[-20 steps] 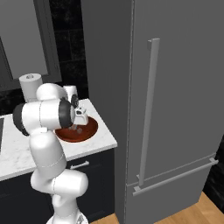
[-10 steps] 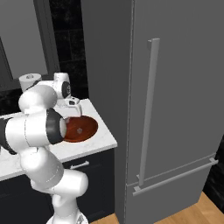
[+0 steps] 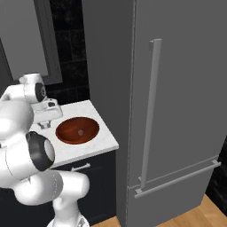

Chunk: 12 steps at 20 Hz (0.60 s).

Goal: Grab a lemon wedge from the fridge and one ice cube from the ice bowl, and put them in the glass of lemonade.

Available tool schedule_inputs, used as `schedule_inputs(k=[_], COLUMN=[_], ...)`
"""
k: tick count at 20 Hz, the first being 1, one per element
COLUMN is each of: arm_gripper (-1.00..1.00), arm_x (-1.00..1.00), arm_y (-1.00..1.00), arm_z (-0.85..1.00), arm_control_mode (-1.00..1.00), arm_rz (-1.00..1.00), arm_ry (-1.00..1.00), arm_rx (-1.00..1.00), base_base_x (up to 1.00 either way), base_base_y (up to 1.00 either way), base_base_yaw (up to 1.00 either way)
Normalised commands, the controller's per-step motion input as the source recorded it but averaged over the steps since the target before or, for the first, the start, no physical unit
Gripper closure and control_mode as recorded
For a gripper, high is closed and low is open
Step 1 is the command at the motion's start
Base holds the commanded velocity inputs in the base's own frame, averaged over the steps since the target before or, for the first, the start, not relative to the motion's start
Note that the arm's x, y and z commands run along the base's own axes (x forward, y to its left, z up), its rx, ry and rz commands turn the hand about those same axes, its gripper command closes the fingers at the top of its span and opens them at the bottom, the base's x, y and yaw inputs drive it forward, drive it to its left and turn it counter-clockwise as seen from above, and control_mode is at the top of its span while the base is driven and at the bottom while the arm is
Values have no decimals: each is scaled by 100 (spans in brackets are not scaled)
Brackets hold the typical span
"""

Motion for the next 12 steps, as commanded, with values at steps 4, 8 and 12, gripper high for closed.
schedule_inputs(k=[4, 8, 12], arm_gripper=[100, 100, 100], arm_x=[-4, 13, 21], arm_y=[55, 29, 3], arm_z=[4, -7, -9], arm_control_mode=[-100, -100, -100], arm_rz=[40, 19, 9], arm_ry=[0, 0, 0], arm_rx=[2, 14, 25], base_base_x=[0, 0, 0], base_base_y=[0, 0, 0], base_base_yaw=[0, 0, 0])
